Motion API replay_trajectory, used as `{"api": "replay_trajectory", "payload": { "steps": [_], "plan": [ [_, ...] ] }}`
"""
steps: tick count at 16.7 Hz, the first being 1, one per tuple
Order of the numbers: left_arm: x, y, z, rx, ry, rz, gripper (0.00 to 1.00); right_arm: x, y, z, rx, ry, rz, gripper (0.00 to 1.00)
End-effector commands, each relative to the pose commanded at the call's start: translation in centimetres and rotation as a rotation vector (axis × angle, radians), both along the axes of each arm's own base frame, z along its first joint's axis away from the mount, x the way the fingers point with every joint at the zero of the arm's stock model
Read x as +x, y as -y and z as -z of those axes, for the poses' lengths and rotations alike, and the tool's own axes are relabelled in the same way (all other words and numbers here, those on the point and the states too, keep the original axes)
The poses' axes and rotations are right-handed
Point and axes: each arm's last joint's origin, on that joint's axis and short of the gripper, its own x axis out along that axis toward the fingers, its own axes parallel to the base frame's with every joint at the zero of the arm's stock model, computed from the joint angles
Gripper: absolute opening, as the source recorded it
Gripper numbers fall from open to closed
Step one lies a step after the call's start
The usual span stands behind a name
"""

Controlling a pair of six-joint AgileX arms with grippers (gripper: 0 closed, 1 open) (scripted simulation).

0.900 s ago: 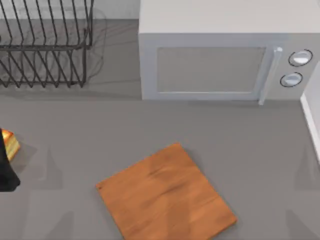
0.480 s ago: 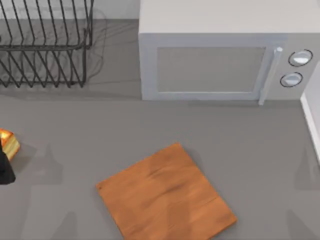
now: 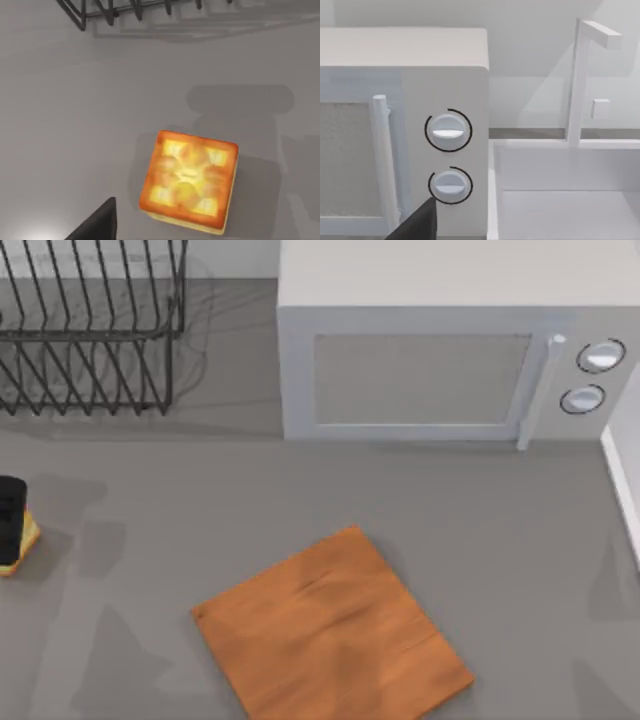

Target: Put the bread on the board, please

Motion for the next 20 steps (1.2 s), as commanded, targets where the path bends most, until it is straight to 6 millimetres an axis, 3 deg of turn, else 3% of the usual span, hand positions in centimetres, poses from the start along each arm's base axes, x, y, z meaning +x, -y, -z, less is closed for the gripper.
{"api": "replay_trajectory", "payload": {
  "steps": [6,11,15,20],
  "plan": [
    [8.8,-1.5,1.5,0.043,-0.497,0.087,1.00,0.0,0.0,0.0,0.000,0.000,0.000,1.00],
    [14.2,-2.7,4.3,0.043,-0.747,0.156,1.00,0.0,0.0,0.0,0.000,0.000,0.000,1.00],
    [15.9,-3.2,5.4,0.040,-0.819,0.181,1.00,0.0,0.0,0.0,0.000,0.000,0.000,1.00],
    [15.9,-3.0,5.4,0.042,-0.819,0.185,1.00,0.0,0.0,0.0,0.000,0.000,0.000,1.00]
  ]
}}
